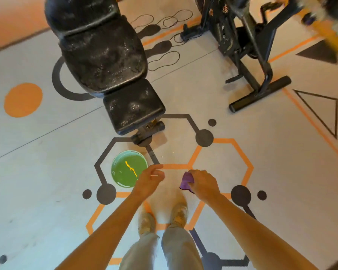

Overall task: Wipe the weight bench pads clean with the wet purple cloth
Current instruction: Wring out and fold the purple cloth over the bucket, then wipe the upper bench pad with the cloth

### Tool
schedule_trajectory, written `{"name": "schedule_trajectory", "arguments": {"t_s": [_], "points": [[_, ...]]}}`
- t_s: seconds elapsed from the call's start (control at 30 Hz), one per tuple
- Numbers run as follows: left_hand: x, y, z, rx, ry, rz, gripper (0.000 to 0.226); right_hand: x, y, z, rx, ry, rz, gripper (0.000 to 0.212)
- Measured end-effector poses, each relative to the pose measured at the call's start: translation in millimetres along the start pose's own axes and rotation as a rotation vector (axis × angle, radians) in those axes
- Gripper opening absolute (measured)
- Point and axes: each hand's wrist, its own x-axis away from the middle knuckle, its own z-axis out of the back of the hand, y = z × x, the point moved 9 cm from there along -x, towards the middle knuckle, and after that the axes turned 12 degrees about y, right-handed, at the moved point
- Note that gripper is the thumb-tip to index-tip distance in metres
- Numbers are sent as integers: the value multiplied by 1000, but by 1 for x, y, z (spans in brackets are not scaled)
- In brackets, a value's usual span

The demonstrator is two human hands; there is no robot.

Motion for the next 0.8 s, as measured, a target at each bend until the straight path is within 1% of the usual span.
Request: {"name": "schedule_trajectory", "arguments": {"t_s": [0.1, 0.23, 0.3, 0.37, 0.47, 0.5, 0.6, 0.73, 0.8], "points": [[37, 16, 16, -100, -19, 43, 32, 29, 20, 49, 34, 25, -33, 22], [76, 18, 40, -232, -63, 62, 29, 69, 46, 100, 118, 56, -54, 17], [82, 13, 50, -288, -85, 28, 25, 82, 58, 121, 102, 82, -97, 16], [87, 7, 57, -340, -74, 10, 22, 93, 71, 130, 56, 73, -171, 19], [87, -1, 66, -312, -29, 50, 20, 102, 89, 134, 57, 42, -256, 19], [87, -2, 67, -342, -25, 50, 20, 103, 95, 135, 45, 23, -290, 18], [73, -14, 68, -407, -65, 117, 25, 100, 118, 129, -44, -67, -423, 17], [33, -21, 76, -460, -68, 169, 26, 97, 123, 159, -163, -77, -565, 24], [13, -13, 78, -475, -73, 169, 27, 91, 130, 172, -143, -101, -605, 27]]}}
